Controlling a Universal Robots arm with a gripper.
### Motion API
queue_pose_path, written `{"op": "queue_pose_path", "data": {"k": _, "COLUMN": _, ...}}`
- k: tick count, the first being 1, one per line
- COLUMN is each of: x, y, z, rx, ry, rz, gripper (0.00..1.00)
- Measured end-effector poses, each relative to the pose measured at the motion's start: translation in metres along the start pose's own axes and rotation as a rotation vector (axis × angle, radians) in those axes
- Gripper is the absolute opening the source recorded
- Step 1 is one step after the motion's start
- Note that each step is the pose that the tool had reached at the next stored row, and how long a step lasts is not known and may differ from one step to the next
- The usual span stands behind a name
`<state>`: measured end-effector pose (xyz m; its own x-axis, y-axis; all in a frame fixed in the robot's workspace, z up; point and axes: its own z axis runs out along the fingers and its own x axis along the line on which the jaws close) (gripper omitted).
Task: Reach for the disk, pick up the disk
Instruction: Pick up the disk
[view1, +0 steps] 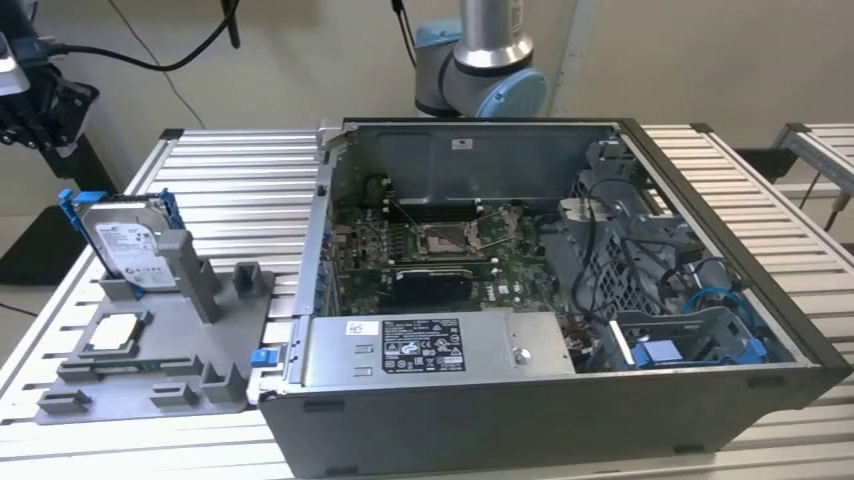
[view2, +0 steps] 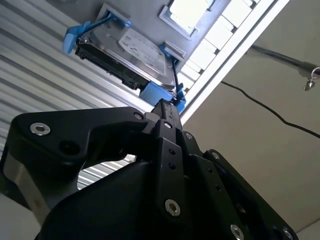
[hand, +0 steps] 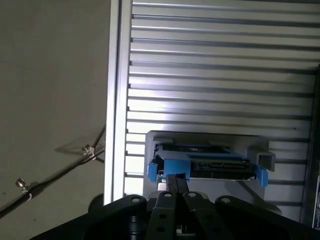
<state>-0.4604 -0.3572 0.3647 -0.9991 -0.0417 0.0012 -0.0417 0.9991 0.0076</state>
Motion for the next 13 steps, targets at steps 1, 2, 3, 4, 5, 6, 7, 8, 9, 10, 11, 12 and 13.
{"op": "queue_pose_path", "data": {"k": 1, "x": 0.0000, "y": 0.0000, "z": 0.0000, "rx": 0.0000, "ry": 0.0001, "rz": -0.007, "gripper": 0.00}}
{"op": "queue_pose_path", "data": {"k": 2, "x": 0.0000, "y": 0.0000, "z": 0.0000, "rx": 0.0001, "ry": 0.0002, "rz": -0.015, "gripper": 0.00}}
{"op": "queue_pose_path", "data": {"k": 3, "x": 0.0000, "y": 0.0000, "z": 0.0000, "rx": 0.0002, "ry": 0.0002, "rz": -0.025, "gripper": 0.00}}
{"op": "queue_pose_path", "data": {"k": 4, "x": 0.0000, "y": 0.0000, "z": 0.0000, "rx": 0.0002, "ry": 0.0003, "rz": -0.035, "gripper": 0.00}}
{"op": "queue_pose_path", "data": {"k": 5, "x": 0.0000, "y": 0.0000, "z": 0.0000, "rx": 0.0002, "ry": 0.0003, "rz": -0.046, "gripper": 0.00}}
{"op": "queue_pose_path", "data": {"k": 6, "x": 0.0000, "y": 0.0000, "z": 0.0000, "rx": 0.0002, "ry": 0.0004, "rz": -0.059, "gripper": 0.00}}
{"op": "queue_pose_path", "data": {"k": 7, "x": 0.0000, "y": 0.0000, "z": 0.0000, "rx": 0.0002, "ry": 0.0005, "rz": -0.072, "gripper": 0.00}}
{"op": "queue_pose_path", "data": {"k": 8, "x": 0.0000, "y": 0.0000, "z": -0.0001, "rx": 0.0002, "ry": 0.0007, "rz": -0.088, "gripper": 0.00}}
{"op": "queue_pose_path", "data": {"k": 9, "x": 0.0000, "y": 0.0000, "z": 0.0000, "rx": 0.0002, "ry": 0.0008, "rz": -0.103, "gripper": 0.00}}
{"op": "queue_pose_path", "data": {"k": 10, "x": 0.0000, "y": 0.0000, "z": 0.0000, "rx": 0.0002, "ry": 0.0009, "rz": -0.118, "gripper": 0.00}}
{"op": "queue_pose_path", "data": {"k": 11, "x": 0.0000, "y": 0.0000, "z": 0.0000, "rx": 0.0002, "ry": 0.0010, "rz": -0.135, "gripper": 0.00}}
{"op": "queue_pose_path", "data": {"k": 12, "x": 0.0000, "y": 0.0000, "z": 0.0000, "rx": 0.0003, "ry": 0.0011, "rz": -0.152, "gripper": 0.00}}
{"op": "queue_pose_path", "data": {"k": 13, "x": 0.0000, "y": 0.0000, "z": 0.0000, "rx": 0.0003, "ry": 0.0012, "rz": -0.169, "gripper": 0.00}}
